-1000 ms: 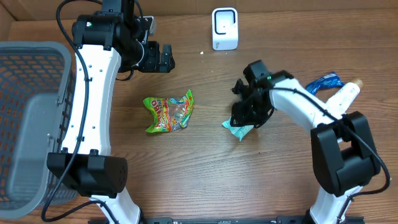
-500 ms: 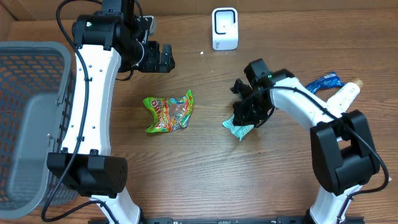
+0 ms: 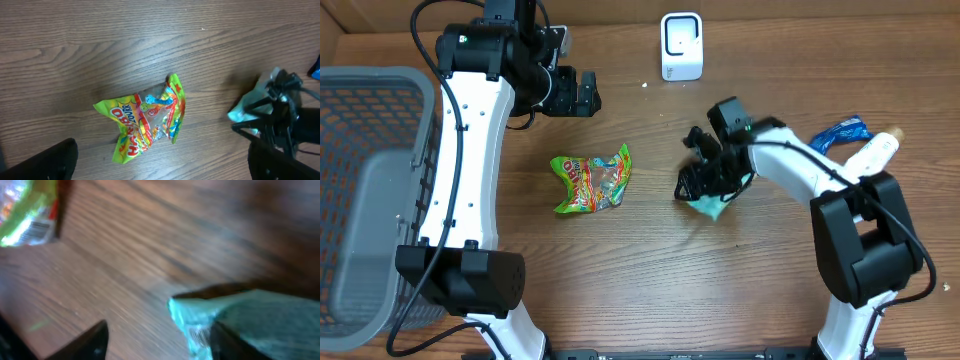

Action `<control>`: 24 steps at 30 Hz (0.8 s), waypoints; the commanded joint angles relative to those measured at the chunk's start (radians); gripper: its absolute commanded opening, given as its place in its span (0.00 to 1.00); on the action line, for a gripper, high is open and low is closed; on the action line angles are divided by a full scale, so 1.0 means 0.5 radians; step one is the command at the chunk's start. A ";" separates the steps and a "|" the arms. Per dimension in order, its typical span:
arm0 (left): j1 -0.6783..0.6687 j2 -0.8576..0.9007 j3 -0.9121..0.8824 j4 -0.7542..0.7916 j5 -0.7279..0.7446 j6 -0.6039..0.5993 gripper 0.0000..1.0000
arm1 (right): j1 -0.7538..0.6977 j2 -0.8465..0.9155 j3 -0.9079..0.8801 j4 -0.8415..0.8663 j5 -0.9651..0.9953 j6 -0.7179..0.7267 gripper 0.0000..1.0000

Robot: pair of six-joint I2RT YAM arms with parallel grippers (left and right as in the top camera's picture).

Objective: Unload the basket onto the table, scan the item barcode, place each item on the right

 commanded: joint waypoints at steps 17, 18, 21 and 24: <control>-0.013 -0.009 0.034 0.000 -0.005 0.038 1.00 | -0.414 0.156 0.916 -0.910 0.491 -0.311 0.88; -0.013 -0.009 0.034 0.000 -0.006 0.038 1.00 | -0.439 0.180 0.877 -0.901 0.490 -0.367 0.88; -0.013 -0.009 0.034 0.000 -0.005 0.038 1.00 | -0.504 0.211 0.766 -0.845 0.428 -0.504 0.88; -0.013 -0.009 0.034 0.000 -0.005 0.038 1.00 | -0.543 0.217 0.670 -0.762 0.312 -0.649 0.87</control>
